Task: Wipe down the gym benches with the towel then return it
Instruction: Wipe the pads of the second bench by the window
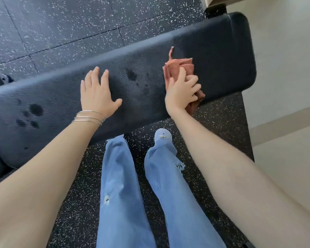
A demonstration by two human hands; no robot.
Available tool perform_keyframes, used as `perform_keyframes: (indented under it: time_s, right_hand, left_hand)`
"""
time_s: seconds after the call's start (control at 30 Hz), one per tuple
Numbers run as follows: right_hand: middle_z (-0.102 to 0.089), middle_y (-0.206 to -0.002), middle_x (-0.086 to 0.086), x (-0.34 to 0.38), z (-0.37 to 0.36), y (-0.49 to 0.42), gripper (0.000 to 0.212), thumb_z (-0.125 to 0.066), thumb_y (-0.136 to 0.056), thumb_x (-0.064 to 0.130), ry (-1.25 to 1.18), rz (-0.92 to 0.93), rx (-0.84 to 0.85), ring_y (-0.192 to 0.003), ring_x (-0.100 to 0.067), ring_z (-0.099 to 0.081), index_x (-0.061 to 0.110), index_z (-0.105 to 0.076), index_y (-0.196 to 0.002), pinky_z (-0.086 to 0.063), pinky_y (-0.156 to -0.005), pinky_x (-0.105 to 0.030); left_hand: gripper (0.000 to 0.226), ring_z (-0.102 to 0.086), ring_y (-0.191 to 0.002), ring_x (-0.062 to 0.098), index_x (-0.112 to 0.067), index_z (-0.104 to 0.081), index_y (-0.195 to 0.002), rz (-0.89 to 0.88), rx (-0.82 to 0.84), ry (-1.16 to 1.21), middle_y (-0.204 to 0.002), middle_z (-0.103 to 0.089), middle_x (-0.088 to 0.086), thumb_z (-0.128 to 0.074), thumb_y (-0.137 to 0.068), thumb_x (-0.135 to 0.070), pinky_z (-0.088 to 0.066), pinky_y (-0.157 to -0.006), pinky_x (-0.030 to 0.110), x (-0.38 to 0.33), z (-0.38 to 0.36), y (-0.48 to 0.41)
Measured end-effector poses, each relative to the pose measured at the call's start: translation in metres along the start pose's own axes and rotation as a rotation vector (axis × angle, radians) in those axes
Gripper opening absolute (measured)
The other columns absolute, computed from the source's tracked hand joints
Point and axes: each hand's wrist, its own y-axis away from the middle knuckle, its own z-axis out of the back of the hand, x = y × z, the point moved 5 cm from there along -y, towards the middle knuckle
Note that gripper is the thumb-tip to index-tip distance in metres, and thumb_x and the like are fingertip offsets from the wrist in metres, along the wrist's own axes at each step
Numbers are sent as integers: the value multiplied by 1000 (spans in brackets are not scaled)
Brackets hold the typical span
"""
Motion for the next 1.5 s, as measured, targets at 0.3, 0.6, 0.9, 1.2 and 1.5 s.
perform_keyframes:
  time_s: [0.3,0.6,0.9,1.2,1.5]
  right_hand:
    - [-55,-107,-7,32,-1,15,34,-63,-83,30,97,490,47,-90,-36,-49,31,-60,-117,-44,-68,-45]
    - [-39,-131,-10,46,16,-69,34,-48,-95,39,17,-206,-66,-117,-35,-37,31,-47,-127,-39,-91,-52]
    - [-54,-105,-6,112,-16,-2,34,-60,-84,37,123,519,-13,-91,-33,-48,32,-59,-118,-40,-67,-42]
    - [-33,-139,-12,106,13,-84,43,-44,-95,47,93,-174,-16,-125,-33,-32,22,-45,-130,-37,-97,-57]
    - [-44,-120,-6,180,-33,8,34,-48,-92,51,182,388,118,-112,-29,-39,29,-56,-117,-41,-83,-45]
  left_hand:
    - [102,-18,-143,37,-9,-21,-148,-100,75,-27,-154,-21,19,-76,-70,-44,-17,-117,50,23,16,-37]
    - [91,-36,-129,39,-5,-32,-142,-193,101,24,-142,-38,19,-77,-70,-38,-30,-111,49,40,18,-60]
    - [93,-33,-133,37,-2,-30,-144,-197,113,73,-145,-36,17,-78,-71,-37,-26,-115,43,54,13,-68]
    - [92,-33,-136,33,-4,-30,-144,-215,90,100,-147,-36,14,-75,-73,-40,-24,-116,42,66,9,-67]
    - [91,-33,-136,35,2,-29,-143,-74,93,106,-145,-37,18,-74,-76,-39,-24,-116,45,114,8,-54]
